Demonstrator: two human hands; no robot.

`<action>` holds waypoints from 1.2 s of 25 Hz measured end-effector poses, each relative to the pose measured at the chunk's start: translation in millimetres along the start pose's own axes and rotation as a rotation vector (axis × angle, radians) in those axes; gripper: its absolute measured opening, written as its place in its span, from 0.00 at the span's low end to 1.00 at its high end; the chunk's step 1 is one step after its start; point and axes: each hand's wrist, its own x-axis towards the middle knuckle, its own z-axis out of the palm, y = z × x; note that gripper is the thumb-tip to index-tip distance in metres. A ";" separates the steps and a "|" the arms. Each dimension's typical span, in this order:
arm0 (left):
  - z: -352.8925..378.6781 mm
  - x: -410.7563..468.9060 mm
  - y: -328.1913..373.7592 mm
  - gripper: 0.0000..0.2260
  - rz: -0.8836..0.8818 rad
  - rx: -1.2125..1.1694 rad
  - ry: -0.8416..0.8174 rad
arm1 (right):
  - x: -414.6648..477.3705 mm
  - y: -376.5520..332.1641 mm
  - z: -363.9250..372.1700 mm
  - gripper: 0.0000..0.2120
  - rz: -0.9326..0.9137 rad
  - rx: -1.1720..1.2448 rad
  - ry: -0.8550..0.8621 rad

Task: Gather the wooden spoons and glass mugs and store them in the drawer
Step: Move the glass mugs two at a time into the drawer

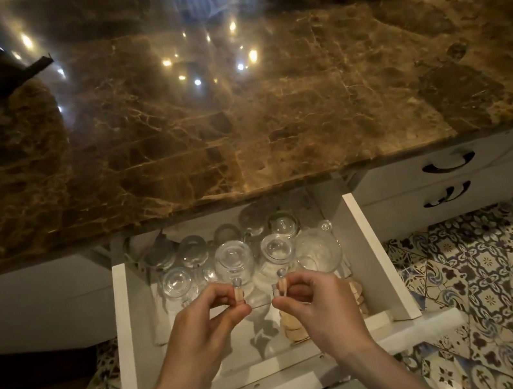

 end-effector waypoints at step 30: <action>36.4 25.4 -95.8 0.06 -0.221 -0.098 -0.134 | 53.2 30.9 53.3 0.07 0.524 0.008 0.180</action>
